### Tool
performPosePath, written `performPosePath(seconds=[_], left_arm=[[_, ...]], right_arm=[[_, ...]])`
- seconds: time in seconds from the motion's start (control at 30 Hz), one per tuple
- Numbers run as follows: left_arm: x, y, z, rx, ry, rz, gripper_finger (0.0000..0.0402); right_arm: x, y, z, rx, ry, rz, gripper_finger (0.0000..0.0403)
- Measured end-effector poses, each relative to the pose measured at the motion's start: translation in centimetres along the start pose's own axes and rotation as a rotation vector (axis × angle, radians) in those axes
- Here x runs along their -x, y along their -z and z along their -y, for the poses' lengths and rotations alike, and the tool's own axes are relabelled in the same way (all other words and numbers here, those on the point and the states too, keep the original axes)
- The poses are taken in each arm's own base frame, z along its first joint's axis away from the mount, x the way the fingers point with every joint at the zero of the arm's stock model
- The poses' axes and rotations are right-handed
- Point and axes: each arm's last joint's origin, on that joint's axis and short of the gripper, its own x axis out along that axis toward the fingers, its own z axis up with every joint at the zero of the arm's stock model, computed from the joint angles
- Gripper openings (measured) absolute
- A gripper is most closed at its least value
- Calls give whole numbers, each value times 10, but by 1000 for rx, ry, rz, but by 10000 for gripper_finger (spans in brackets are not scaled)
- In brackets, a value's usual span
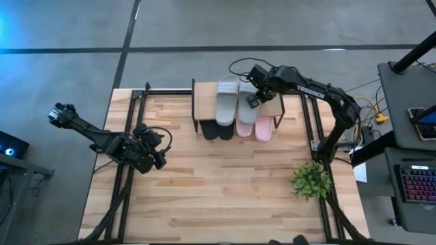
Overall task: Pick and place slides into the shelf
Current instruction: Adjust the slides on the shelf
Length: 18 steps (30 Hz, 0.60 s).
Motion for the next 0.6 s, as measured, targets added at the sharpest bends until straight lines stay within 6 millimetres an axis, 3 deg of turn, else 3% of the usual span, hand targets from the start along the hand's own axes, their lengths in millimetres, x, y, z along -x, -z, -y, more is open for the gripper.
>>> performPosePath(seconds=[0.47, 0.6], left_arm=[[0, 0, 0, 2, 1, -1, 251], [0, 0, 0, 40, 5, -3, 251]], right_arm=[[12, -10, 3, 27, 67, 102, 9], [26, -10, 7, 23, 63, 140, 9]])
